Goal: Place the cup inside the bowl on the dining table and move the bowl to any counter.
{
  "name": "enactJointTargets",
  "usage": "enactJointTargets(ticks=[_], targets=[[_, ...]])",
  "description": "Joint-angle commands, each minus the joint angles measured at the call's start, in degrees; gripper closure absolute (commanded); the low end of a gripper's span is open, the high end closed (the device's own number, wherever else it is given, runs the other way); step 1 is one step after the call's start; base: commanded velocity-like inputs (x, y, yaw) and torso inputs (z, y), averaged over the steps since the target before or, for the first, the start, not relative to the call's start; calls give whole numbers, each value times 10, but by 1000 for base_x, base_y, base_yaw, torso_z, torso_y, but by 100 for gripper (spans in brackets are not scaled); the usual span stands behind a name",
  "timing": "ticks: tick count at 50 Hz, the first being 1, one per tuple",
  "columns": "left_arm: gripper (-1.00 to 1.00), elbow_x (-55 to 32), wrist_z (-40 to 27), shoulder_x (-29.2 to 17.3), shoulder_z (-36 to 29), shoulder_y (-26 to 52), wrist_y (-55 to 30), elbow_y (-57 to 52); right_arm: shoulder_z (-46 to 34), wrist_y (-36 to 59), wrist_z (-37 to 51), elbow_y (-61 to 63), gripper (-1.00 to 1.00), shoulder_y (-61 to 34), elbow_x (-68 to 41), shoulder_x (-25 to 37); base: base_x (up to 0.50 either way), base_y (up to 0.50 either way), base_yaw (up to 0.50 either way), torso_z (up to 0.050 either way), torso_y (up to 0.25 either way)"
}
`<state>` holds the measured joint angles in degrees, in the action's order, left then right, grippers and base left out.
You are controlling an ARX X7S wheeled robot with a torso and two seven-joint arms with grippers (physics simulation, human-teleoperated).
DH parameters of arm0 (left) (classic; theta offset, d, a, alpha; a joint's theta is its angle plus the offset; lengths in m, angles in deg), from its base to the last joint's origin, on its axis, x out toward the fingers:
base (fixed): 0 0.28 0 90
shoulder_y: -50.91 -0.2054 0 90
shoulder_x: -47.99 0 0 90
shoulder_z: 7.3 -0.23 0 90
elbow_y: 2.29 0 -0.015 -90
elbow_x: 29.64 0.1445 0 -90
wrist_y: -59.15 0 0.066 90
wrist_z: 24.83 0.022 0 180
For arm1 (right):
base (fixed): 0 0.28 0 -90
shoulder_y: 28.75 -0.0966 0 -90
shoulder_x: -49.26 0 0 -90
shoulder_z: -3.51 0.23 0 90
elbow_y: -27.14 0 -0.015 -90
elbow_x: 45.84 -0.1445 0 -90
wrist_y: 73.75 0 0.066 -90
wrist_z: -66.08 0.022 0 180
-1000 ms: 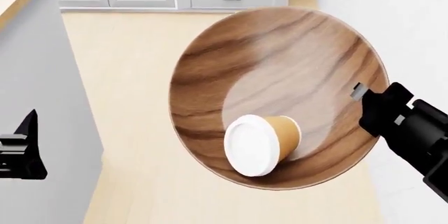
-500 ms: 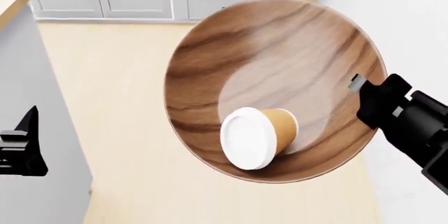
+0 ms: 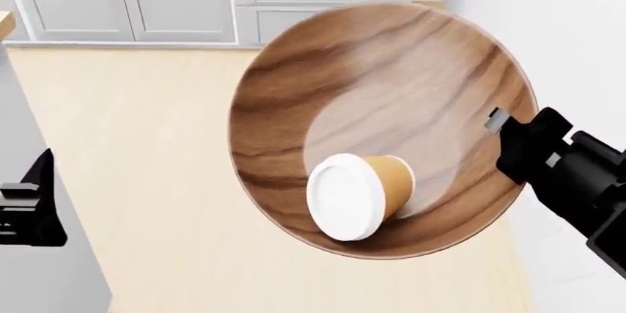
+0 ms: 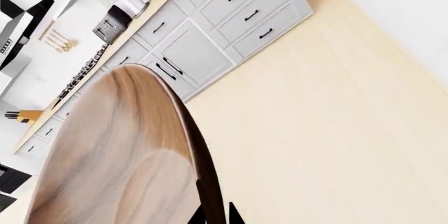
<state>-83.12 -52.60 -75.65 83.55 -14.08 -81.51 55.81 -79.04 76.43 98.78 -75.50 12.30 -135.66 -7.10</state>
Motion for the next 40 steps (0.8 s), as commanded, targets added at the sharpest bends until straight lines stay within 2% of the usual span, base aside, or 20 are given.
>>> enactJointTargets(ticks=[1,14,40], targets=[[-100,5,0,3,-6,-2,5,2,4,-5,-7,4,100,-2,-9,0,500,0,0,0,0],[-100,-7,4,-9,11,-15,9,-4,5,-9,-5,3,100,-1,-12,1,500,0,0,0,2],[-100,-3,-2,-2,-5,1,8,3,0,-13,-11,-1,100,3,-12,0,500,0,0,0,1]])
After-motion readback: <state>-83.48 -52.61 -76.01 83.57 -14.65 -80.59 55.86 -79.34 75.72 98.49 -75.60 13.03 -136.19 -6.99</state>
